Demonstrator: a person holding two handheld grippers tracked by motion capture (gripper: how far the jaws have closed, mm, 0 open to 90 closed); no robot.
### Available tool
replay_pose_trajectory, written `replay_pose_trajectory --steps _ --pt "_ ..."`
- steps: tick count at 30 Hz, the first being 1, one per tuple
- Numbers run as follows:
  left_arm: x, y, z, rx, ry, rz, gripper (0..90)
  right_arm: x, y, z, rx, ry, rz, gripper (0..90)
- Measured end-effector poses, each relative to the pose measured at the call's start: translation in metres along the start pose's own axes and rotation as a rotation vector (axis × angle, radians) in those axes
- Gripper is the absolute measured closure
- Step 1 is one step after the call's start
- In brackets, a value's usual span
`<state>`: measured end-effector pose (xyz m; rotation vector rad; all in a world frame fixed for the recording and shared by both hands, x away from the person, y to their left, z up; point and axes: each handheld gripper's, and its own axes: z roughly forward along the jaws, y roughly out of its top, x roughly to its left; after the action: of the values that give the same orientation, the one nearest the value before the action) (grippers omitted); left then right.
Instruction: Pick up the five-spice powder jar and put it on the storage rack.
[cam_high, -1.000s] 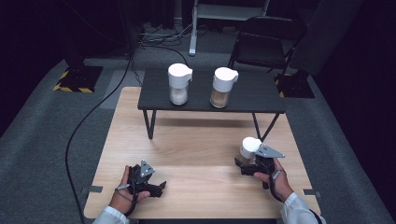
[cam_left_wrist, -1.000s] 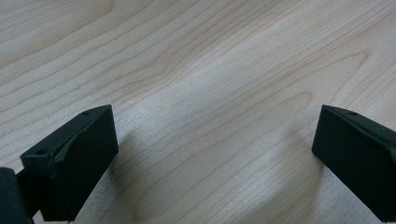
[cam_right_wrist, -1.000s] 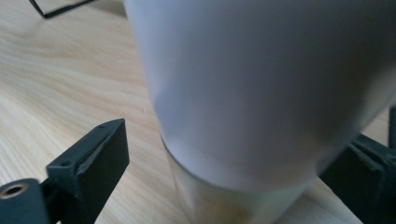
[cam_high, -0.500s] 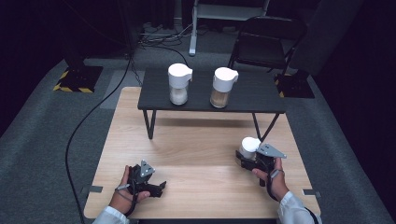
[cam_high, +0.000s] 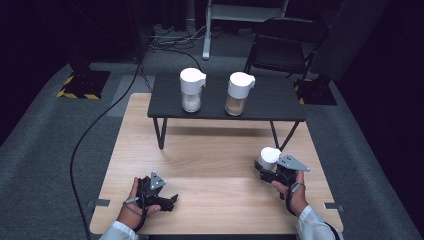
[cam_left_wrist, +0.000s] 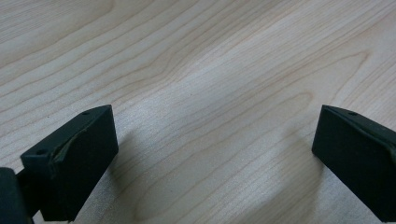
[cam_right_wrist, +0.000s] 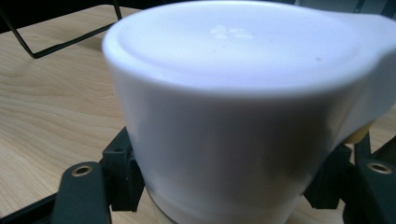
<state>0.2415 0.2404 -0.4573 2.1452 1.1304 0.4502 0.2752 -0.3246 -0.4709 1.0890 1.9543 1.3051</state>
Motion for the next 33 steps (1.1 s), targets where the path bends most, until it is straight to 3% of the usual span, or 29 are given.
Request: replay_pose_trajectory --steps 33 --pt "0.000 0.000 0.000 0.000 0.000 0.000 0.2 0.004 0.045 -0.044 -0.037 -0.010 -0.021 29.6"
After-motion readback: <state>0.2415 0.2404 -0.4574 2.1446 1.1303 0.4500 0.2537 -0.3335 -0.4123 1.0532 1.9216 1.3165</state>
